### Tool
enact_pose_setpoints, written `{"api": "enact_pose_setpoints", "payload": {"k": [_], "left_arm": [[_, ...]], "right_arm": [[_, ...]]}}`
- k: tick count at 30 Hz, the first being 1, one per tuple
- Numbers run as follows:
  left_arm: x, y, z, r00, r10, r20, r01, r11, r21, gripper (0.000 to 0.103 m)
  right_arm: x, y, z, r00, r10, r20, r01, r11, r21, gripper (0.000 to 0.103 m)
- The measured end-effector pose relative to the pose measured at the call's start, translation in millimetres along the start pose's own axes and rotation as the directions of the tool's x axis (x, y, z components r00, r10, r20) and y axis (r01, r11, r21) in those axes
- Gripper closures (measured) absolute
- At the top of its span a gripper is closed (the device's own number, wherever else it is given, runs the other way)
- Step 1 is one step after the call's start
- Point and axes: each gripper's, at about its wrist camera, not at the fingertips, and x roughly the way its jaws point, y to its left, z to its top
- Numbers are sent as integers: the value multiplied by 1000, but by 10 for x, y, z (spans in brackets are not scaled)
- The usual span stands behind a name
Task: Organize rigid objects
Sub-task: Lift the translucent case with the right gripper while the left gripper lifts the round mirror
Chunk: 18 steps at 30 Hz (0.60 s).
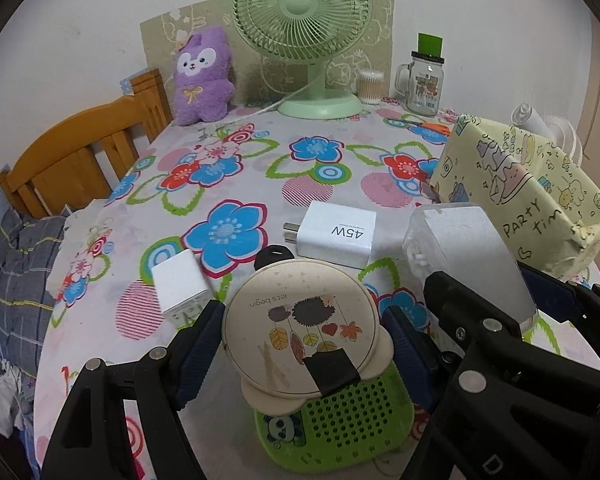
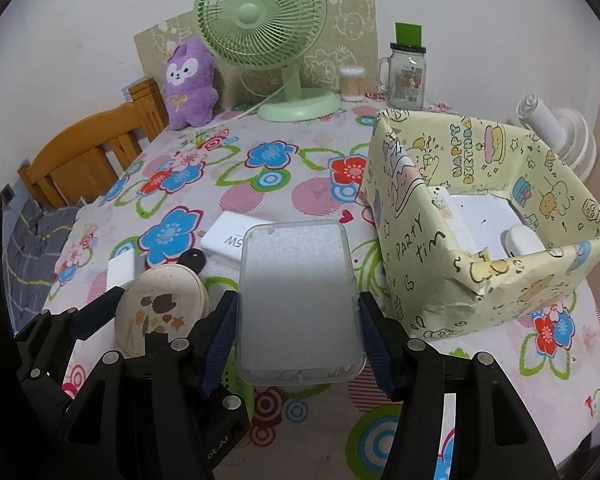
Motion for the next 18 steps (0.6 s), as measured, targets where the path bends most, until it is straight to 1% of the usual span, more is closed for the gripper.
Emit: {"api": "enact_pose_setpoints", "payload": {"k": [18], "left_arm": [[-510, -48, -109, 997, 26, 73, -25, 1000, -13, 22]], "right_arm": [[-467, 32, -77, 998, 13, 67, -11, 999, -35, 41]]}}
